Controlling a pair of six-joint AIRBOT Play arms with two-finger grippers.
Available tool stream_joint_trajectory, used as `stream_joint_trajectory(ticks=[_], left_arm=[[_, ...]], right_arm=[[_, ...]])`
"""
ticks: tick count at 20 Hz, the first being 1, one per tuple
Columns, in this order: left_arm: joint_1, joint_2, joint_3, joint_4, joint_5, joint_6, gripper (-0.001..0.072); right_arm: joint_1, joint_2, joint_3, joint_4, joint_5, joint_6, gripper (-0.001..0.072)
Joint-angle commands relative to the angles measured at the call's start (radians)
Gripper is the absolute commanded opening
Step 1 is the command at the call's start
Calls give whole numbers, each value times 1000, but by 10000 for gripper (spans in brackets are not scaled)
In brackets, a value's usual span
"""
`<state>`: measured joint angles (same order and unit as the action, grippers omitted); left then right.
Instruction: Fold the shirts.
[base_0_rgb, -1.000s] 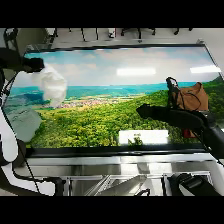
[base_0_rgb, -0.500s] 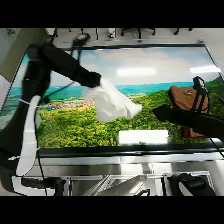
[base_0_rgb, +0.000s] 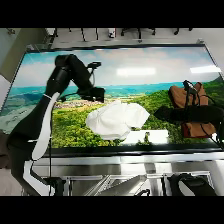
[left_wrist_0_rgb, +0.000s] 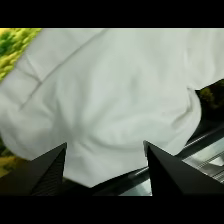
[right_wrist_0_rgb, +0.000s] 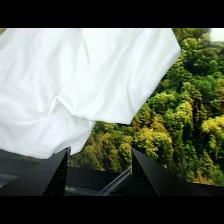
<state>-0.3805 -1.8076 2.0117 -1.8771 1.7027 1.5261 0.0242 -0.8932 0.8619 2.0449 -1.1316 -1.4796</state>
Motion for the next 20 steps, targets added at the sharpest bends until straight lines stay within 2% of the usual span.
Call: stream_joint_trajectory(ticks=[1, 4, 7, 9, 11, 13, 15, 20], left_arm=[[177, 64, -48, -3, 137, -4, 543], [284, 233, -300, -12, 61, 14, 543], [312, 404, -661, -39, -93, 29, 543], [299, 484, -893, -45, -272, 29, 544], [281, 522, -1061, -134, -505, 31, 544], [256, 514, -1147, -229, -701, 64, 544], [219, 467, -1164, -274, -822, 65, 544], [121, 297, -1022, -262, -879, 70, 540]], right_arm=[[-127, -108, 68, 2, -101, -73, 432], [-213, -226, 85, 11, -109, -125, 433], [-215, -367, 85, 61, -89, -200, 443], [-198, -455, 85, 137, -59, -235, 443], [-166, -529, 85, 215, -23, -266, 443], [-122, -586, 85, 238, 25, -268, 442], [-85, -627, 85, 243, 66, -267, 442], [-49, -682, 97, 281, 159, -267, 441]])
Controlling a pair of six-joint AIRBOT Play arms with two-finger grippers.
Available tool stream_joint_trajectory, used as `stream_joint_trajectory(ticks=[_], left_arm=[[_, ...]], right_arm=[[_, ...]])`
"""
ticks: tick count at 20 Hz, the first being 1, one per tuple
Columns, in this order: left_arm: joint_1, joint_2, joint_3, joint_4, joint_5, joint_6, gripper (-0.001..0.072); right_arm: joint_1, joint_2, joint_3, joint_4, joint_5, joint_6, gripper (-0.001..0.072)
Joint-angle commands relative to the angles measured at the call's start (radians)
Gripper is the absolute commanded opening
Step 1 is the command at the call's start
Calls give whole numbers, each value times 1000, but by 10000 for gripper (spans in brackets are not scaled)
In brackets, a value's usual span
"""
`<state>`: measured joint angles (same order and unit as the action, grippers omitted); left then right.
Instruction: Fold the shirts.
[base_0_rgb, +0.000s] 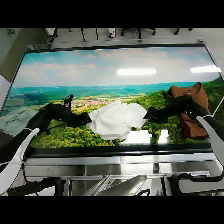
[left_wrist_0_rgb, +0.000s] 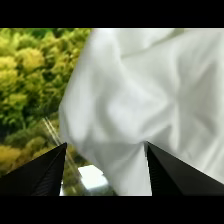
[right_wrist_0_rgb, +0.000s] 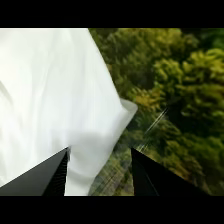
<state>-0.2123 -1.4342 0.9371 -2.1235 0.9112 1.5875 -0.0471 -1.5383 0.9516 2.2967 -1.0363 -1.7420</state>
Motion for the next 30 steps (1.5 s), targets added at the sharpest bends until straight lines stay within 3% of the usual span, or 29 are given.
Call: stream_joint_trajectory(ticks=[1, 2, 4, 5, 9, 13, 17, 21, 25, 30], left_arm=[[-58, -99, 80, -13, -81, 10, 470], [-62, -114, 100, -13, -74, 13, 283], [-63, -129, 132, 4, -55, 17, 92], [-57, -127, 146, 9, -45, 17, 32], [-26, -14, 204, 10, -36, 18, 19], [23, 219, 417, 9, 43, 20, 20], [77, 422, 769, 10, 143, 20, 19], [80, 561, 997, 14, 123, 21, 19], [80, 543, 1085, 116, 170, 20, 19], [23, 253, 1086, 115, 386, 21, 20]], right_arm=[[24, -45, 8, 40, 77, -5, 428], [24, -51, 9, 52, 86, -5, 335], [24, -62, 15, 57, 107, -34, 20], [23, -62, 24, 56, 111, -45, 21], [21, -11, 127, 58, -1, -47, 19], [-4, 219, 365, 63, -169, -46, 20], [-15, 545, 623, 60, -187, -66, 20], [-14, 822, 695, 37, -149, -69, 20], [-14, 906, 684, -15, -153, -64, 19], [-13, 834, 475, -11, -216, -39, 20]])
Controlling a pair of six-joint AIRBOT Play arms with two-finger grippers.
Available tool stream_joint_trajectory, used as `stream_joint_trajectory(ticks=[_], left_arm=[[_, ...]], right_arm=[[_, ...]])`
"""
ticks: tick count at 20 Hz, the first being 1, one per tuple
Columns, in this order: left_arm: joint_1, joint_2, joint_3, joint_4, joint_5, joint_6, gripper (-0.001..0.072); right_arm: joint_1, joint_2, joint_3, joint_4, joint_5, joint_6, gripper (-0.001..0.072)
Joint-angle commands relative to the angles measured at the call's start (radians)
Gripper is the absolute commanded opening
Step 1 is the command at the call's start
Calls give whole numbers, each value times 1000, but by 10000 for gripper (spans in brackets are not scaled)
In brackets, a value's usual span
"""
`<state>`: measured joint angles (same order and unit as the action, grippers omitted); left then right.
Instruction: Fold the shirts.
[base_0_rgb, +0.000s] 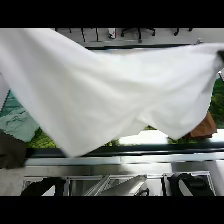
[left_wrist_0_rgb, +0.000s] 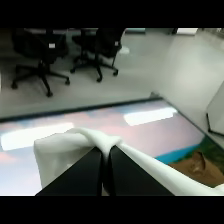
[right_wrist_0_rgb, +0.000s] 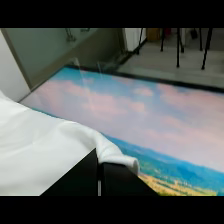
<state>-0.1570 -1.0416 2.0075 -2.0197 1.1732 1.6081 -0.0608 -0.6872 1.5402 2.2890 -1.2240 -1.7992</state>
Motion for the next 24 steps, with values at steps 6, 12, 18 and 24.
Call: stream_joint_trajectory(ticks=[6, 12, 18, 24], left_arm=[[-188, -666, 16, 10, 188, 79, 20], [-221, -1004, 16, -30, 192, 77, 19], [-93, -935, 17, -127, 291, 43, 554], [126, -707, -103, -2, 499, 21, 553]], right_arm=[[68, -36, -800, 25, 204, 20, 19], [82, -112, -1121, 37, 369, 48, 20], [81, -140, -1118, 38, 424, 45, 21], [81, -140, -1118, 37, 419, 44, 21]])
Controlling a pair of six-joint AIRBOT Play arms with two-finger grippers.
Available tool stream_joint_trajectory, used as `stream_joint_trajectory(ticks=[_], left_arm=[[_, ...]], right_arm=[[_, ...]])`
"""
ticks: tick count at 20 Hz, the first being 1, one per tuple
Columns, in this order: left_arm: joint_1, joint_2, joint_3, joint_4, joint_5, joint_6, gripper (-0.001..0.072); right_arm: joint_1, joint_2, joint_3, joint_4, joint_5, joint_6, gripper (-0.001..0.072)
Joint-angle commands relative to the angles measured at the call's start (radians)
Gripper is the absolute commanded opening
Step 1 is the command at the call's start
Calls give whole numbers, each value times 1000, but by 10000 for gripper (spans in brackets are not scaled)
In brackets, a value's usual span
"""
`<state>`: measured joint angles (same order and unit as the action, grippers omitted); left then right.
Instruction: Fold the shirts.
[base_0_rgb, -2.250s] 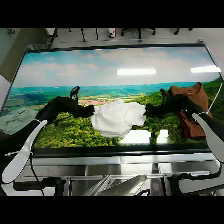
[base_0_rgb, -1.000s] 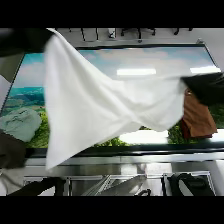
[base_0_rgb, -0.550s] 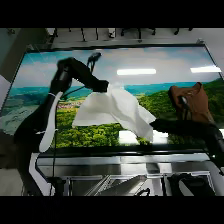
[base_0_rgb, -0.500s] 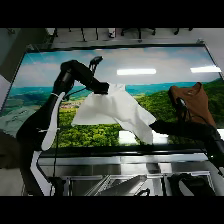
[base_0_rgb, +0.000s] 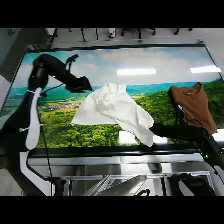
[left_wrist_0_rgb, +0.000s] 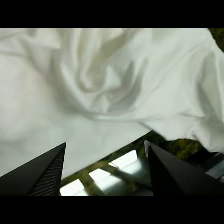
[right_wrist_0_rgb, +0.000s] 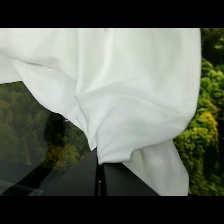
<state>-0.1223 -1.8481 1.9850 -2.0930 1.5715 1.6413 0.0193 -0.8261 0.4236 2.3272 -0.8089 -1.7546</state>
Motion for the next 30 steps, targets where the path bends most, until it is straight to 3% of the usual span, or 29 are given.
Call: stream_joint_trajectory(ticks=[1, 5, 8, 11, 16, 17, 18, 19, 24, 27, 30], left_arm=[[117, 145, -164, 95, 91, -12, 553], [201, 301, -603, 108, -109, -6, 554], [234, 322, -821, 98, -270, 38, 554], [236, 286, -874, 40, -356, 88, 554], [194, 208, -873, -56, -352, 124, 552], [181, 200, -873, -56, -360, 124, 414], [170, 198, -873, -55, -369, 124, 133], [163, 199, -873, -56, -376, 124, 19], [166, 370, -802, -60, -352, 124, 18], [191, 625, -595, -122, -327, 105, 18], [216, 886, -301, -123, -430, 77, 18]], right_arm=[[1, -2, -2, -1, 5, 0, 21], [1, -3, -2, 0, 4, 0, 21], [1, -3, -2, 0, 2, 0, 21], [1, -3, -2, 0, 2, 0, 21], [1, -3, -2, 0, 3, 1, 21], [1, -3, -2, 0, 3, 1, 21], [1, -3, -2, 0, 3, 1, 21], [1, -3, -2, 0, 4, 1, 21], [-5, 39, 151, 27, -2, 1, 20], [-24, 132, 492, 22, 16, -4, 20], [-32, 201, 871, 15, 111, -93, 20]])
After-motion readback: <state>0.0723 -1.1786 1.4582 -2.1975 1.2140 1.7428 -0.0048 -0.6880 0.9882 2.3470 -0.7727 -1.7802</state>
